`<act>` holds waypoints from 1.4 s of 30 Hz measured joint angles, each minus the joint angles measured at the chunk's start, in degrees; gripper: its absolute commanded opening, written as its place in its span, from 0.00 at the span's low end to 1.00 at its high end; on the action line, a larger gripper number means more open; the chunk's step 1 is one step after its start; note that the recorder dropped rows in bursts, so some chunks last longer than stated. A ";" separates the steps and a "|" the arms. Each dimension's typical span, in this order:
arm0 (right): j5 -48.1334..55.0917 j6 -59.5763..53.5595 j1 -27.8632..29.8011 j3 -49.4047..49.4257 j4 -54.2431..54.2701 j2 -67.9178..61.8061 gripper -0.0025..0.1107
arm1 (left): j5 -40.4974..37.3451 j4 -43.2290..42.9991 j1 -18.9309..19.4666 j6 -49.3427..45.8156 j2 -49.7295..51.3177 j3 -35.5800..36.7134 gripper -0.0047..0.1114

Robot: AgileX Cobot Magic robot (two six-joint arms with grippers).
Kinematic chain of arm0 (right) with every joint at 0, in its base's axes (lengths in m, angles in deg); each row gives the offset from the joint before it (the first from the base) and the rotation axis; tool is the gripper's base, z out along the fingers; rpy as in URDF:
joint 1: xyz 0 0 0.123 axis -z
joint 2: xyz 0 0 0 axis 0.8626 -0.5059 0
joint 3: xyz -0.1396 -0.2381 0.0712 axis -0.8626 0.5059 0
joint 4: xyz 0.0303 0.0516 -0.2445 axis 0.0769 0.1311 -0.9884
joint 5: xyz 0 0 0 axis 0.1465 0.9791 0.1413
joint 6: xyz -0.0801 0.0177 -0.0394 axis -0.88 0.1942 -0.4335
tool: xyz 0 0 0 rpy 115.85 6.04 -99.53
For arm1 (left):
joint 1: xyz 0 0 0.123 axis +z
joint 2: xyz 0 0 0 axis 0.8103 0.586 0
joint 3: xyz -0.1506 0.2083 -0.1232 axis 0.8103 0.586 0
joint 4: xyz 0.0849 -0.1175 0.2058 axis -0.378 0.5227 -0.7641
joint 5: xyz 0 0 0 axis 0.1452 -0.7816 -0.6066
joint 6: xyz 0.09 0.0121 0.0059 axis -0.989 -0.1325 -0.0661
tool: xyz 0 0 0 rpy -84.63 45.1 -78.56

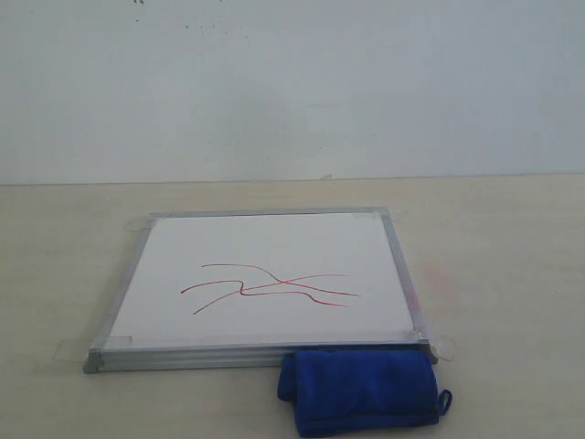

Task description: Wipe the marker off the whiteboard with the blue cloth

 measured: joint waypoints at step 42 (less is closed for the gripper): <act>-16.14 -4.49 0.00 -18.82 1.68 -15.00 0.02 | 0.00 0.00 0.00 0.00 0.00 0.00 0.07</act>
